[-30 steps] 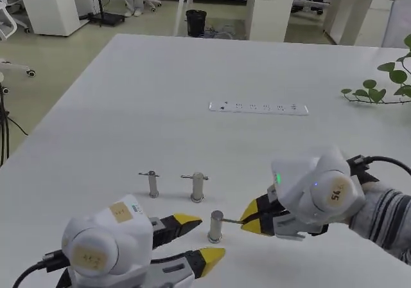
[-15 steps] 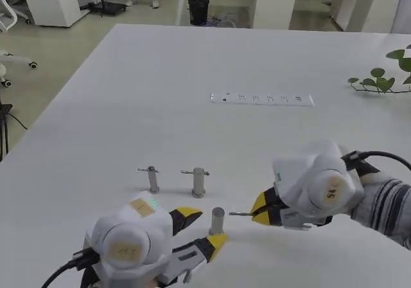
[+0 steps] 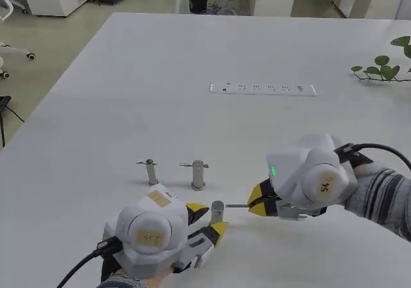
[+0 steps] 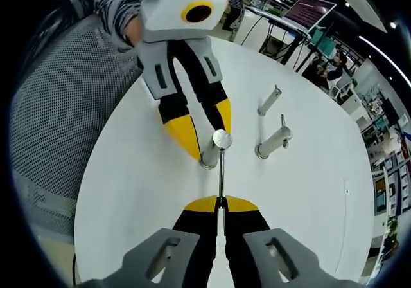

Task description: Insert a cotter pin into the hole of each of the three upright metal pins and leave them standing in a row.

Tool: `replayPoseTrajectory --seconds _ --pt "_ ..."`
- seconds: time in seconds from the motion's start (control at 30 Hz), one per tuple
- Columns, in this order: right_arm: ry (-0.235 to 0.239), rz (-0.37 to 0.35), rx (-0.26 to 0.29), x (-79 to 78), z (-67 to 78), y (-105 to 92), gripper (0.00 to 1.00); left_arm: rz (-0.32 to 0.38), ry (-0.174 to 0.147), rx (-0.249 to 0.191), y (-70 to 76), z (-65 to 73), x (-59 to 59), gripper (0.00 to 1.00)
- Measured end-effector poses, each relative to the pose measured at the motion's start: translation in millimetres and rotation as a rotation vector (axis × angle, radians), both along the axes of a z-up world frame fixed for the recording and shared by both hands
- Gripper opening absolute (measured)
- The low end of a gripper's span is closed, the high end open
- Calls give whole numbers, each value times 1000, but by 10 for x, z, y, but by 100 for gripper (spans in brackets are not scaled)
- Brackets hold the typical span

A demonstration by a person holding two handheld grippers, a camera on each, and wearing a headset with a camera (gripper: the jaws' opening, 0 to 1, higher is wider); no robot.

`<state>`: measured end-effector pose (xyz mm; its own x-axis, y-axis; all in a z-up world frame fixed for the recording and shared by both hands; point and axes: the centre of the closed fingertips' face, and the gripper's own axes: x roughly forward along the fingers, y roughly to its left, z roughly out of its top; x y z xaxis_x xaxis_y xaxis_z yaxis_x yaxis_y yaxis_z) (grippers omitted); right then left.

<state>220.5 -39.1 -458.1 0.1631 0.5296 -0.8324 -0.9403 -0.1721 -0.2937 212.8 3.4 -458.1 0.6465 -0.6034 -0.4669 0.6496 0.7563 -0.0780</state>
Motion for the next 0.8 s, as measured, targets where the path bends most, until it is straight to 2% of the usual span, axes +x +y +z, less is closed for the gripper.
replayPoseTrajectory --seconds 0.2,0.27,0.43,0.5,0.8 --pt "-4 15 -10 3 -17 19 0 17 20 -15 -40 -38 30 17" --pt "-3 18 -9 -1 -17 31 0 41 46 -36 -49 -65 40 15" --pt "-15 40 -15 -28 5 73 0 66 53 -33 -42 -90 60 12" --pt "-6 37 -15 -60 25 92 0 70 57 -36 -33 -94 63 11" --pt "-2 17 -30 -78 84 81 0 56 43 -21 -34 -104 62 11"
